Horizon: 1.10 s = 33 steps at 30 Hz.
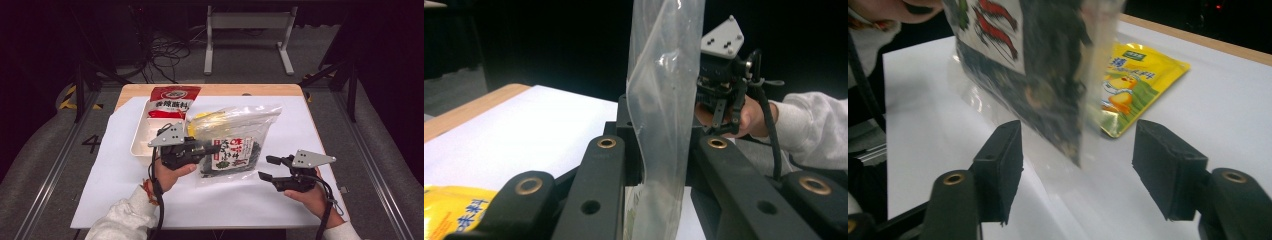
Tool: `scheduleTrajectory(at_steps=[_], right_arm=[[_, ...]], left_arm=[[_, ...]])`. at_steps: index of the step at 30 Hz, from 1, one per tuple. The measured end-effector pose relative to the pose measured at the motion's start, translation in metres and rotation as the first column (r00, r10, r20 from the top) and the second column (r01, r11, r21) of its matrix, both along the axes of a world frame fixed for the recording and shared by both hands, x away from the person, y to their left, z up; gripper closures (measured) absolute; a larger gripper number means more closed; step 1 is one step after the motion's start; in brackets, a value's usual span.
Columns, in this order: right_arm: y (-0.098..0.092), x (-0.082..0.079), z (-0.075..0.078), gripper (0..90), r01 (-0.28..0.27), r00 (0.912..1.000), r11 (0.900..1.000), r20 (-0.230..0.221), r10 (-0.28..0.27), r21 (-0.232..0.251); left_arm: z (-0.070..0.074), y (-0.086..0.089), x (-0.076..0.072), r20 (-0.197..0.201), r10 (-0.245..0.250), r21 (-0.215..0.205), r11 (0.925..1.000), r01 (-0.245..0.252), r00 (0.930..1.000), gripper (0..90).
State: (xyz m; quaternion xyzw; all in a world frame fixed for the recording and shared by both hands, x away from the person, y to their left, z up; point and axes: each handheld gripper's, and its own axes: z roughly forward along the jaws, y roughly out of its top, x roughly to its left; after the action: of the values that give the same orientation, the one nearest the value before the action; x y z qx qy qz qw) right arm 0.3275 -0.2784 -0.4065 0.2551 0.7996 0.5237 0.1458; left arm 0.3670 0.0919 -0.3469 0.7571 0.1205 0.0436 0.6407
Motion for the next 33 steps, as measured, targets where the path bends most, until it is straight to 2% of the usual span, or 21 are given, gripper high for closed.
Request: scheduleTrajectory(at_steps=[7,9,11,15,22,26,33], right_arm=[[-0.005,-0.004,-0.003,31.5,0.073,0.9973,0.996,0.011,-0.073,-0.046],[-0.005,-0.004,-0.004,30.7,0.087,0.9962,0.994,0.016,-0.086,-0.067],[-0.005,-0.004,-0.006,28.5,0.105,0.9942,0.988,0.032,-0.102,-0.109],[-0.003,-0.003,-0.009,26.5,0.121,0.9923,0.981,0.043,-0.116,-0.154],[0.0,-0.001,-0.014,24.4,0.133,0.9909,0.972,0.042,-0.127,-0.194],[-0.001,0.0,-0.017,24.2,0.143,0.9896,0.97,0.039,-0.138,-0.199],[0.001,0.002,-0.018,23.8,0.141,0.99,0.971,0.039,-0.136,-0.193]], left_arm=[[0.01,0.017,-0.005,0.047,0.037,-0.018,0.9992,-0.036,0.9982,80.2],[0.013,0.023,-0.006,0.055,0.048,-0.023,0.9986,-0.047,0.9973,80.2],[0.015,0.028,-0.006,0.06,0.057,-0.03,0.998,-0.055,0.9966,80.2],[0.017,0.035,-0.003,0.069,0.073,-0.047,0.9965,-0.069,0.995,80.2],[0.022,0.05,0.002,0.087,0.099,-0.065,0.9935,-0.094,0.9912,80.2],[0.027,0.06,0.002,0.102,0.126,-0.077,0.9899,-0.119,0.9868,80.1],[0.037,0.084,0.0,0.148,0.193,-0.094,0.9791,-0.18,0.97,80.1]])
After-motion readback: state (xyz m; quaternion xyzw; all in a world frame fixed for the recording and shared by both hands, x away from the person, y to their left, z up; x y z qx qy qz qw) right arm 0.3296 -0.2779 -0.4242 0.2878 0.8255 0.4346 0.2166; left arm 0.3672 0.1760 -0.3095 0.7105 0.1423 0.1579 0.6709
